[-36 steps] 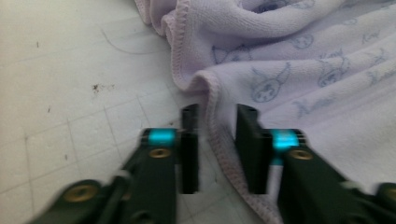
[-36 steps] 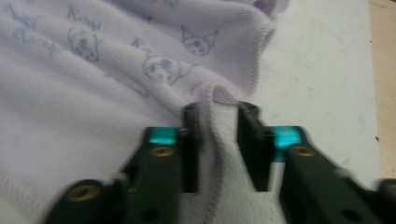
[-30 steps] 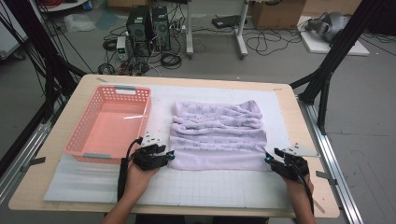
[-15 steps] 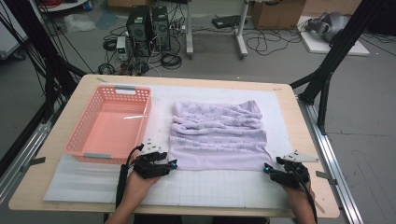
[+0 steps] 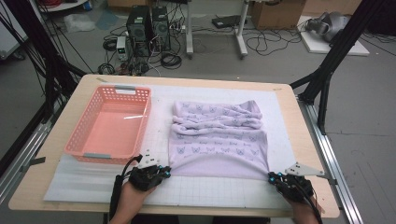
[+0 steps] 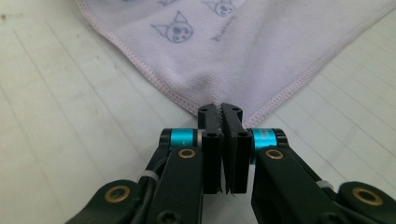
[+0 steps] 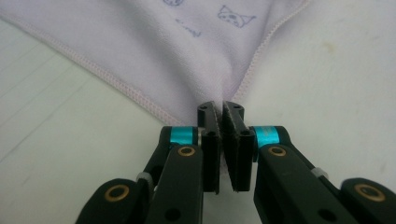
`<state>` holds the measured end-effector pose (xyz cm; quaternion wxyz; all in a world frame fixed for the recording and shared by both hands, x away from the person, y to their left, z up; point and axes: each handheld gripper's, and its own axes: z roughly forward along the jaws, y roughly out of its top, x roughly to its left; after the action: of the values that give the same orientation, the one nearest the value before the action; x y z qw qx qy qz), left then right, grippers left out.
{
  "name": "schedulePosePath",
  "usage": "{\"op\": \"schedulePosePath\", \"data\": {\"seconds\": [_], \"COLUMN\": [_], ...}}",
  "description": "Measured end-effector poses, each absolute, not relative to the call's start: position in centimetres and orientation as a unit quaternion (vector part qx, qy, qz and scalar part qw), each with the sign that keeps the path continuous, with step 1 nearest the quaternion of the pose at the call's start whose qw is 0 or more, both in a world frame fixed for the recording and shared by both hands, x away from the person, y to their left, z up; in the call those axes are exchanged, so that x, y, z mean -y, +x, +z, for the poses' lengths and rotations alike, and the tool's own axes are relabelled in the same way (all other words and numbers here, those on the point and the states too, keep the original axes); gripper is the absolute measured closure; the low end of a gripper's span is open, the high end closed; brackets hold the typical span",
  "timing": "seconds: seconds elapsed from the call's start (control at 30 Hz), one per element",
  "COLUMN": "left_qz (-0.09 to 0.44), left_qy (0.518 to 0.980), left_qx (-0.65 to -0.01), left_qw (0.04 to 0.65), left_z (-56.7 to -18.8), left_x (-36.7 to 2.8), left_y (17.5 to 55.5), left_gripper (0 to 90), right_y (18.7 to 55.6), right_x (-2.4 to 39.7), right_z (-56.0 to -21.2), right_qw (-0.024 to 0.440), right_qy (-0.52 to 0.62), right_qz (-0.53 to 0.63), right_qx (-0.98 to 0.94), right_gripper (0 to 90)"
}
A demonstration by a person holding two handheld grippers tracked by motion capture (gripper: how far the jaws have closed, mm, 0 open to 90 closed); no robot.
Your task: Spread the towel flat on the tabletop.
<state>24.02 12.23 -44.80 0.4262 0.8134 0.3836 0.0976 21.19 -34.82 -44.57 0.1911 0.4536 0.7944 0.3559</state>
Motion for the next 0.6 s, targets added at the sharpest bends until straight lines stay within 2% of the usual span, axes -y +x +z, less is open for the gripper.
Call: {"op": "schedulePosePath", "data": {"seconds": [0.37,0.6], "left_qz": [0.078,0.044], "left_qy": [0.835,0.854], "left_qx": [-0.338,-0.301], "left_qw": [0.428,0.421], "left_z": [-44.7,-45.0], "left_x": [-13.3,-13.9], "left_y": [19.6,17.0], "left_gripper": [86.6,86.7], "right_y": [16.3,13.3], "right_x": [34.9,35.3], "right_z": [-44.5,-44.6], "right_qw": [0.179,0.157], "right_qy": [0.432,0.413], "right_qz": [0.360,0.362], "right_qx": [-0.807,-0.820], "right_gripper": [85.4,85.6]}}
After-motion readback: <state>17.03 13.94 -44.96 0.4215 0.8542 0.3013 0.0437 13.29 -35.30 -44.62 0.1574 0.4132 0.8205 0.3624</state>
